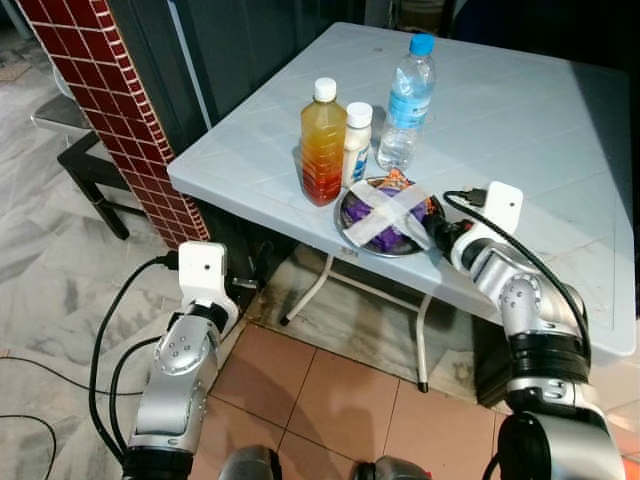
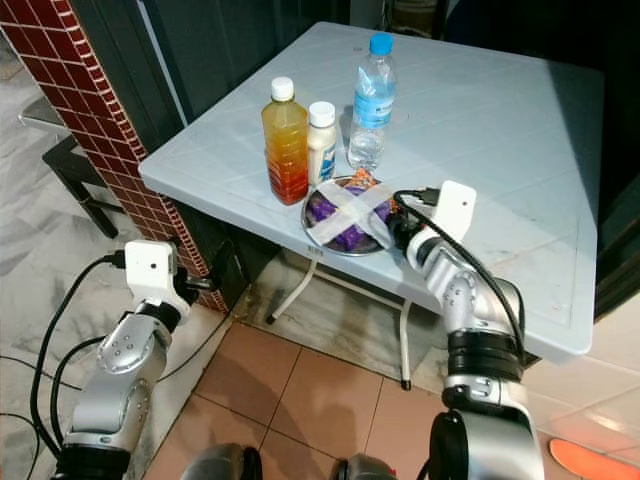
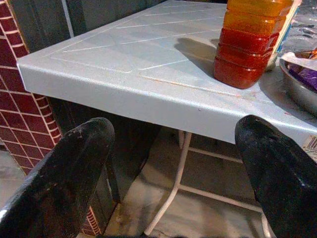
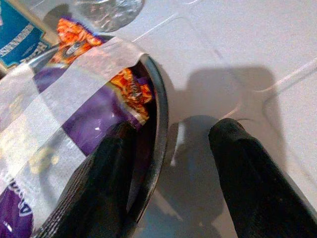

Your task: Restocking fridge

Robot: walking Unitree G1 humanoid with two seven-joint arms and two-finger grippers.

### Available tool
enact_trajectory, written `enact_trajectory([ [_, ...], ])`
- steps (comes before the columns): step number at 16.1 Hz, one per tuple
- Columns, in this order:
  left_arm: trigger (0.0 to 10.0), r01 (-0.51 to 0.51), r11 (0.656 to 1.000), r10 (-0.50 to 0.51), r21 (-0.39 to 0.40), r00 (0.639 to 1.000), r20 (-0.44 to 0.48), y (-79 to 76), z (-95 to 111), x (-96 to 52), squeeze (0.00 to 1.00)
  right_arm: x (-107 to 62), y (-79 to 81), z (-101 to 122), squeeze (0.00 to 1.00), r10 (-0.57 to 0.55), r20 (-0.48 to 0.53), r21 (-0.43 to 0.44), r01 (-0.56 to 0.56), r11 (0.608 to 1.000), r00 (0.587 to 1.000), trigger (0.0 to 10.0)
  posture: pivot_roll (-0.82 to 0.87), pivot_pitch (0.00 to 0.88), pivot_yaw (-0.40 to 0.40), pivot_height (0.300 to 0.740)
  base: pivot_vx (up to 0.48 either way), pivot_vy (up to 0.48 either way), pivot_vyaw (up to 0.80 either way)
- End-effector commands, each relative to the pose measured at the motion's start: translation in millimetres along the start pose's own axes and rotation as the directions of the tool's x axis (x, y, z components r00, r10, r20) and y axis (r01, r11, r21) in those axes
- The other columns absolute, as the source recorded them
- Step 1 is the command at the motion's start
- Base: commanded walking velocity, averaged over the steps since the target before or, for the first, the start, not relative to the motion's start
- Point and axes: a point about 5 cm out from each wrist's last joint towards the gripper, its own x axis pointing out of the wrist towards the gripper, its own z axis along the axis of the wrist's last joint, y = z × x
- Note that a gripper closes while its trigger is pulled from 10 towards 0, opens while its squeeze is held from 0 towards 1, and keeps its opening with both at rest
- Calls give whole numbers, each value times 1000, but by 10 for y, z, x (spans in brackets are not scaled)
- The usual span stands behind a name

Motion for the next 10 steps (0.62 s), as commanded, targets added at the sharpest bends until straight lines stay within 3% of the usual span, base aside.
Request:
enact_trajectory([
  [1, 10000, -7, 1000, 7, 8, 1000, -3, 19, -6, -1, 0, 27, 55, -9, 0, 24, -24, -12, -24, 1000, 999, 7922, 48, 44, 36, 740, 0, 0, 0],
  [2, 10000, -8, 1000, 8, 7, 1000, -3, 18, -7, -6, 0, 28, 45, -23, 0, 24, -29, -11, -24, 1000, 999, 588, 50, 45, 34, 740, 0, 0, 0],
  [3, 10000, -8, 1000, 8, 7, 1000, -3, 18, -7, -8, 0, 25, 24, -48, 0, 12, -41, -14, -12, 1000, 999, 0, 50, 45, 34, 740, 0, 0, 0],
  [8, 10000, -1, 1000, 1, 3, 1000, -1, 10, -8, -18, 0, -22, -2, -166, 0, -28, -75, 91, 35, 995, 997, 0, 46, 50, 36, 740, 0, 0, 0],
  [10, 10000, 1, 1000, -1, 2, 1000, 0, 3, -6, -17, 0, -25, 14, -228, 0, -17, -96, 121, 28, 992, 995, 2588, 45, 52, 36, 740, 0, 0, 0],
])
